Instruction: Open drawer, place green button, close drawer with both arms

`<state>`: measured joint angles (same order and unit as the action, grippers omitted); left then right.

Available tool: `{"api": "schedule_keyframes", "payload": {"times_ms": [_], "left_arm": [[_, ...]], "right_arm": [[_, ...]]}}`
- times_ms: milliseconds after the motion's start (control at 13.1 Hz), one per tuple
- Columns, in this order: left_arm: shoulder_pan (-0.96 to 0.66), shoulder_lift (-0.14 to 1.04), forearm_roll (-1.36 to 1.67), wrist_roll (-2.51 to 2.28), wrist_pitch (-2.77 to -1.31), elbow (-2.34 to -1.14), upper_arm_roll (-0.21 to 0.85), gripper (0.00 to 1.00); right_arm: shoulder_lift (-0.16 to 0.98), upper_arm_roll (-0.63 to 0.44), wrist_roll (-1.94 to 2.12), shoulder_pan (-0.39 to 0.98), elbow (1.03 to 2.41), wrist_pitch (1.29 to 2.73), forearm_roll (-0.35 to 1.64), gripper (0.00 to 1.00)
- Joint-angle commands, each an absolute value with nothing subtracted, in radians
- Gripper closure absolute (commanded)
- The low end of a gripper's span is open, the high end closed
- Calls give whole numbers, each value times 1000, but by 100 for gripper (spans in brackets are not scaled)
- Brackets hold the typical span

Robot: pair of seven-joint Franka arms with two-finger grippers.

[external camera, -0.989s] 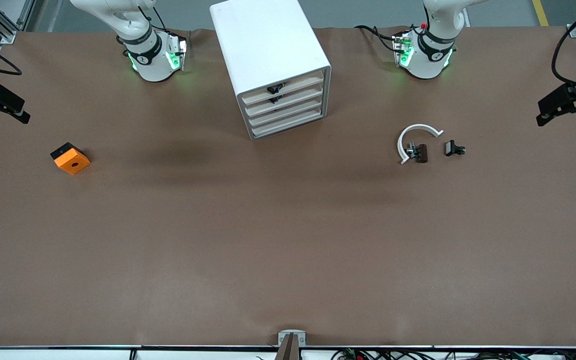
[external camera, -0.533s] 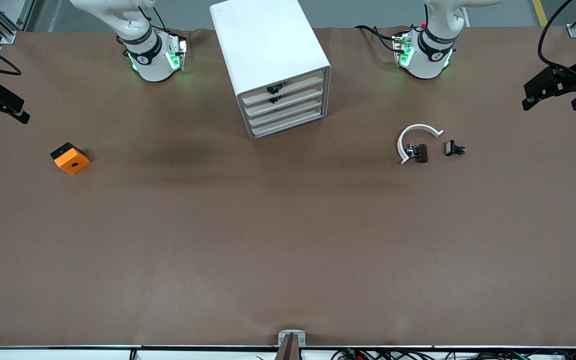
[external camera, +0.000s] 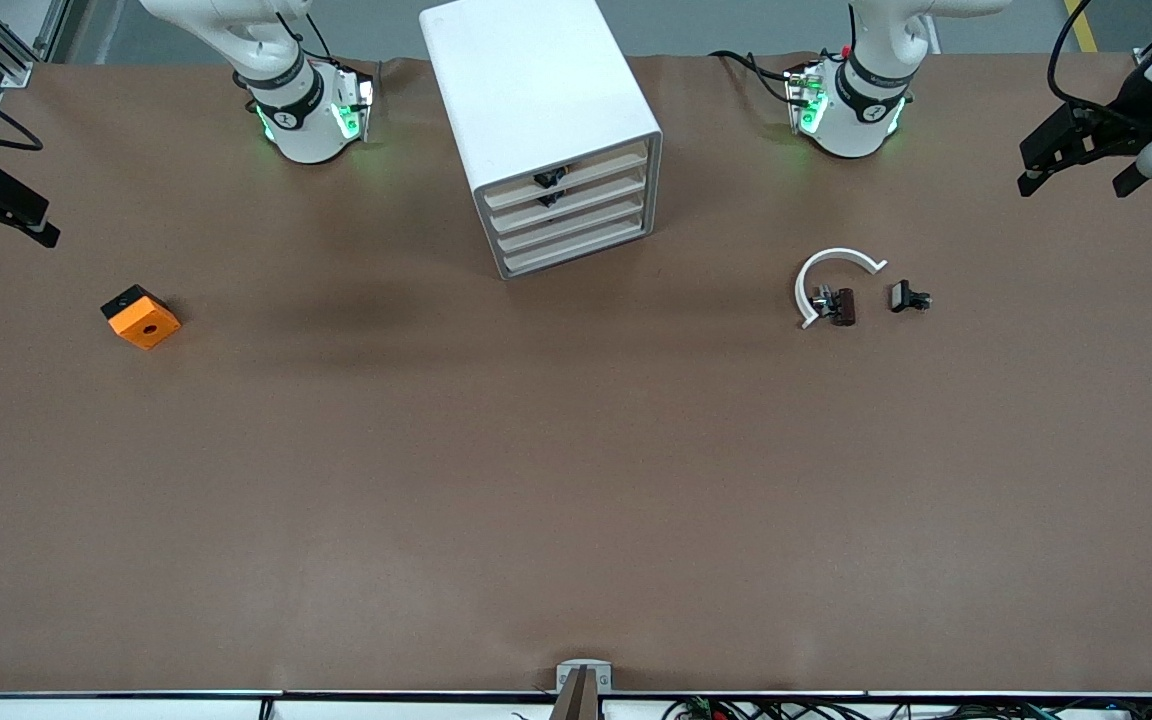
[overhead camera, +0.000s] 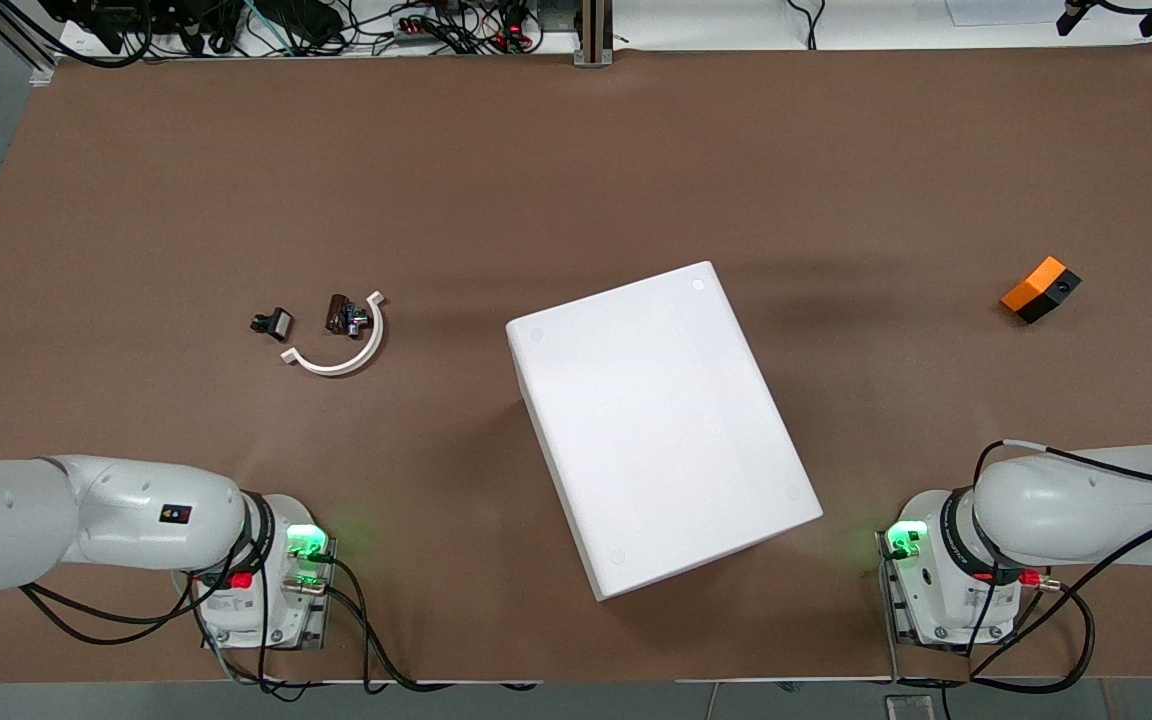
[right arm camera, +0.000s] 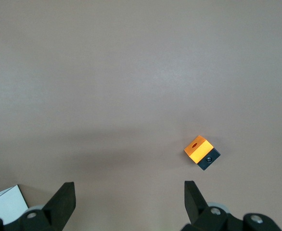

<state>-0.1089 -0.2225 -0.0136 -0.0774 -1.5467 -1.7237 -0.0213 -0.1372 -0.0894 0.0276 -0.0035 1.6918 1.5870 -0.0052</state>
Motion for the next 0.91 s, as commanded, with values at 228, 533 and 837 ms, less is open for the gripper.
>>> {"api": "schedule_keyframes", "payload": {"times_ms": [228,533,837], "left_arm": [[-112,-161,-18,-112,-1523,-1635,-31,0],[-110,-150,-23,-101,-1509,-1618,-35,0],[-110,-150,-48,-101,-1496,-1618,-35,0]], "right_arm": [[-130,-87,38,-9,1675,1582,-12,0],[-130,-87,38,-9,1675,1582,-12,0],[-130,-87,38,-9,1675,1582,-14,0]]}}
